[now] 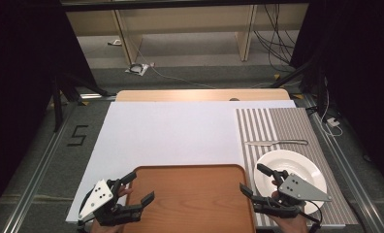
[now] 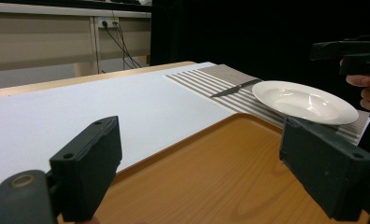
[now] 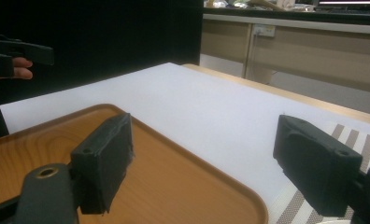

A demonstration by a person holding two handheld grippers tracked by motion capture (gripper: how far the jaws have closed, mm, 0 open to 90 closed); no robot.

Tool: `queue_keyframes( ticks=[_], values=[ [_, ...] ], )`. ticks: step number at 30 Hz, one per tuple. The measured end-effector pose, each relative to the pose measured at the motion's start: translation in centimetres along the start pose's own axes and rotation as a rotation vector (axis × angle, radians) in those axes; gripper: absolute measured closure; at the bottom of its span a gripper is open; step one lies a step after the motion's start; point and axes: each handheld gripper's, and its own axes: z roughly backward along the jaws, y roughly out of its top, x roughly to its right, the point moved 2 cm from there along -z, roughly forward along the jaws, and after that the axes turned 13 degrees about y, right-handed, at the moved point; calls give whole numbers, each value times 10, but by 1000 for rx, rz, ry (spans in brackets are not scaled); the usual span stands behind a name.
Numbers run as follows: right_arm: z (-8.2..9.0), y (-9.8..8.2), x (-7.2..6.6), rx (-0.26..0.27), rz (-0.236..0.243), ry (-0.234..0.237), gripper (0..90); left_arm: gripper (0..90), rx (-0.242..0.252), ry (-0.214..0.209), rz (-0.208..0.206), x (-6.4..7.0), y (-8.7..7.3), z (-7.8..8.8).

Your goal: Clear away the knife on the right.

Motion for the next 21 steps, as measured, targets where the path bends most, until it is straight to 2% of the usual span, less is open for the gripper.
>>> queue_keyframes(
  ticks=[21],
  values=[
    [3,2,5,-7,23,-28,211,130,-1,1,-1,0,0,0]
  ],
)
